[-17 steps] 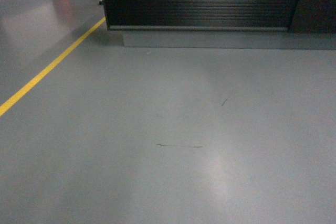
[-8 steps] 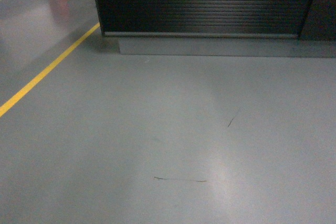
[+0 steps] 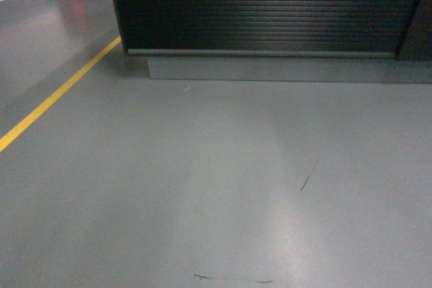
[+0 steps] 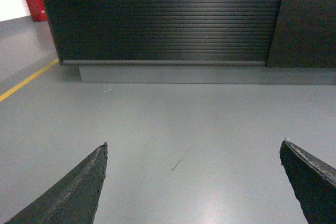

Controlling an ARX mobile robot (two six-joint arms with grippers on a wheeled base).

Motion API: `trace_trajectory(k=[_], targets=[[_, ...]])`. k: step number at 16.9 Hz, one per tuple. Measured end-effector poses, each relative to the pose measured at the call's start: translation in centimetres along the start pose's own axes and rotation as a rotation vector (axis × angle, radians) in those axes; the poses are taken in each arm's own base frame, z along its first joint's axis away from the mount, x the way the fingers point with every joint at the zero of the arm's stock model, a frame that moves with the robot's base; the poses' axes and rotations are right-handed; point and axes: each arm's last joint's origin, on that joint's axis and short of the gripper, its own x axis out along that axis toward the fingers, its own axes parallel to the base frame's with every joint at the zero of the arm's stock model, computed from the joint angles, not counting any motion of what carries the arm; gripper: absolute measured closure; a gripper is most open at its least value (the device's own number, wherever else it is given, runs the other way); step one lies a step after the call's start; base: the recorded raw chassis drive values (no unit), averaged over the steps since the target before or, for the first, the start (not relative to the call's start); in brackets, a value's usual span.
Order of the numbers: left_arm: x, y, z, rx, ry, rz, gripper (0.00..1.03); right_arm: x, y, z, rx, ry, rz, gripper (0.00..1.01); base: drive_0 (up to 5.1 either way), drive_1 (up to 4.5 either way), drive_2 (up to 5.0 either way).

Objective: Place dark red mango on scale at checkout

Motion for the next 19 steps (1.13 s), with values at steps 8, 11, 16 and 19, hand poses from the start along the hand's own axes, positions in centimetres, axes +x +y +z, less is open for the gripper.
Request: trace_trajectory(k=[8, 11, 16, 19], targets=[[0.00, 0.00, -0.02, 0.000, 0.002, 0.000, 0.05, 0.00, 0.00, 0.01, 0.000, -0.001, 0.000, 0.03, 0.0, 0.00, 0.0], [0.00, 0.00, -0.03, 0.000, 0.003, 0.000, 0.05, 0.00, 0.00, 0.01, 0.000, -0.001, 0.000, 0.03, 0.0, 2.84, -2.9], [0.00, 0.00, 0.04, 0.000, -0.004, -0.001, 0.05, 0.00, 0.00, -0.01, 0.000, 0.001, 0.000, 0.03, 0.0, 4.29, -4.4], [0.00, 0.00, -0.04, 0.000, 0.004, -0.001, 0.05, 0.00, 0.00, -0.03, 0.000, 0.003, 0.002, 0.03, 0.0, 4.30, -4.4]])
